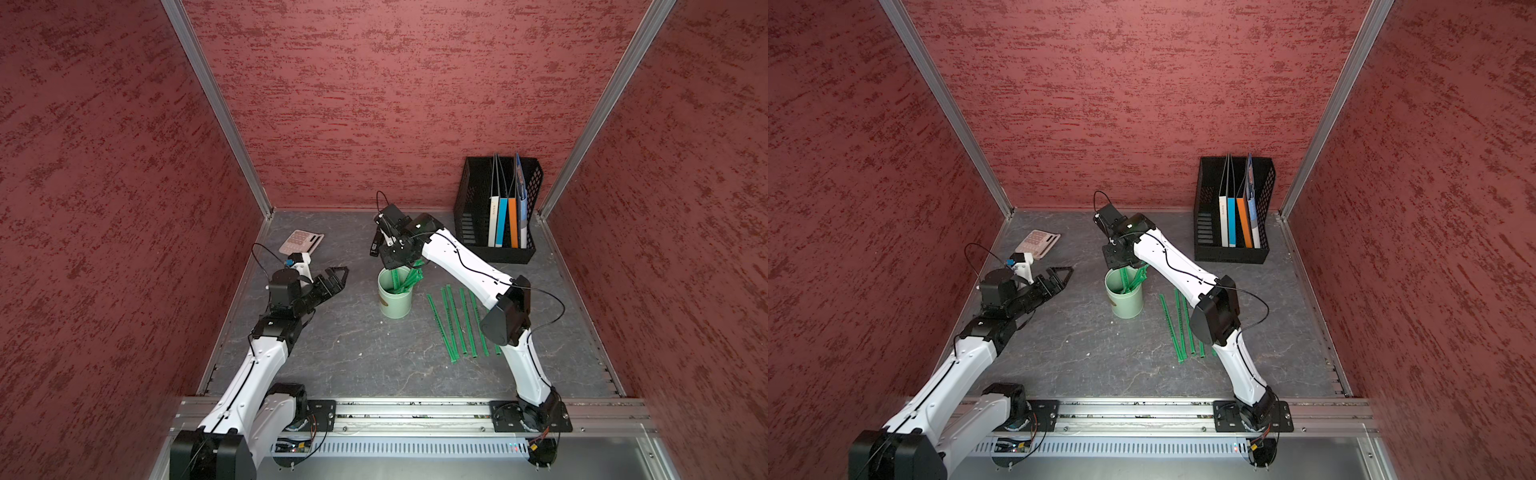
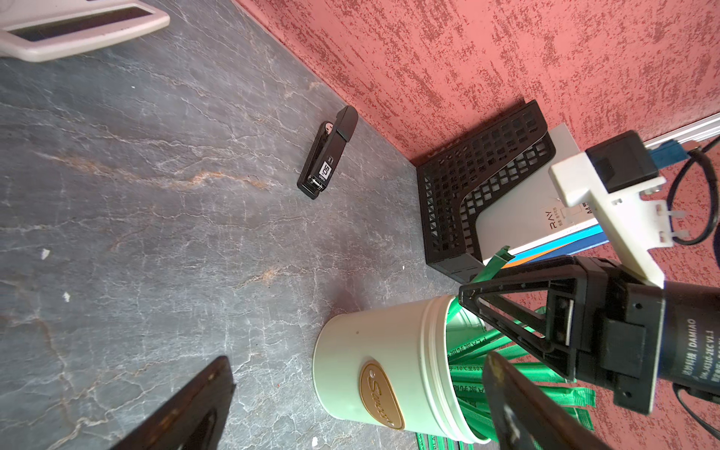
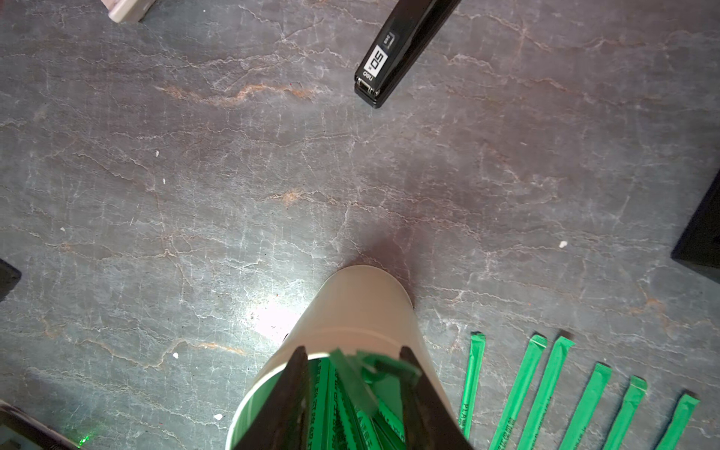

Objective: Take the straws out of the storage container
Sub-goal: Pick up the straw from the container.

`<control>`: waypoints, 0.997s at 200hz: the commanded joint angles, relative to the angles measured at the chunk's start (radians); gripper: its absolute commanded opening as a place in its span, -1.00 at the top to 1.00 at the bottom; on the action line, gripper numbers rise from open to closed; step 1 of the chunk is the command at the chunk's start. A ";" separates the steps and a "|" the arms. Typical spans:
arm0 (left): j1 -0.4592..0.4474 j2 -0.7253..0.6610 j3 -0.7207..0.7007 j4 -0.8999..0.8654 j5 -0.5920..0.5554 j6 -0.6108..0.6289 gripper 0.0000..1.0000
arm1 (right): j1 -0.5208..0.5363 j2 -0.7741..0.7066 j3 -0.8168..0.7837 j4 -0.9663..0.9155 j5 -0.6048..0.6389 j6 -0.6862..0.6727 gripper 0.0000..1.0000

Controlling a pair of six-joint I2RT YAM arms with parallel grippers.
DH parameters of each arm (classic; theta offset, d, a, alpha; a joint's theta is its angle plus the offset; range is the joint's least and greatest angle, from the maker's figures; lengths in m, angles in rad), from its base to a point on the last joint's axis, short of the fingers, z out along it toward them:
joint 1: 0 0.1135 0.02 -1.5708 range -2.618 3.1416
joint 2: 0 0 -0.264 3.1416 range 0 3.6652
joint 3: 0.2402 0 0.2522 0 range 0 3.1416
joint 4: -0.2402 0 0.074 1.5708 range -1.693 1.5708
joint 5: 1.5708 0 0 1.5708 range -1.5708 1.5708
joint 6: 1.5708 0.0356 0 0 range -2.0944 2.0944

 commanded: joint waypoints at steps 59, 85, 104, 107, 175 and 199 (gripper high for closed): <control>0.007 -0.011 -0.014 0.002 -0.005 0.014 -0.99 | 0.005 -0.033 0.024 -0.032 0.020 -0.003 0.32; 0.007 -0.009 -0.013 0.008 -0.001 0.009 -0.99 | 0.018 -0.049 0.024 -0.049 0.049 -0.001 0.30; 0.008 -0.014 -0.013 0.006 0.001 0.009 -0.99 | 0.023 -0.052 0.024 -0.060 0.063 0.005 0.30; 0.007 -0.015 -0.014 0.005 0.001 0.009 -0.99 | 0.024 -0.052 0.024 -0.061 0.065 0.003 0.30; 0.007 -0.025 -0.015 -0.004 -0.005 0.013 -0.99 | 0.035 -0.041 0.025 -0.048 0.050 0.010 0.42; 0.007 -0.024 -0.015 -0.004 -0.004 0.014 -0.99 | 0.035 -0.037 0.026 -0.043 0.049 0.009 0.48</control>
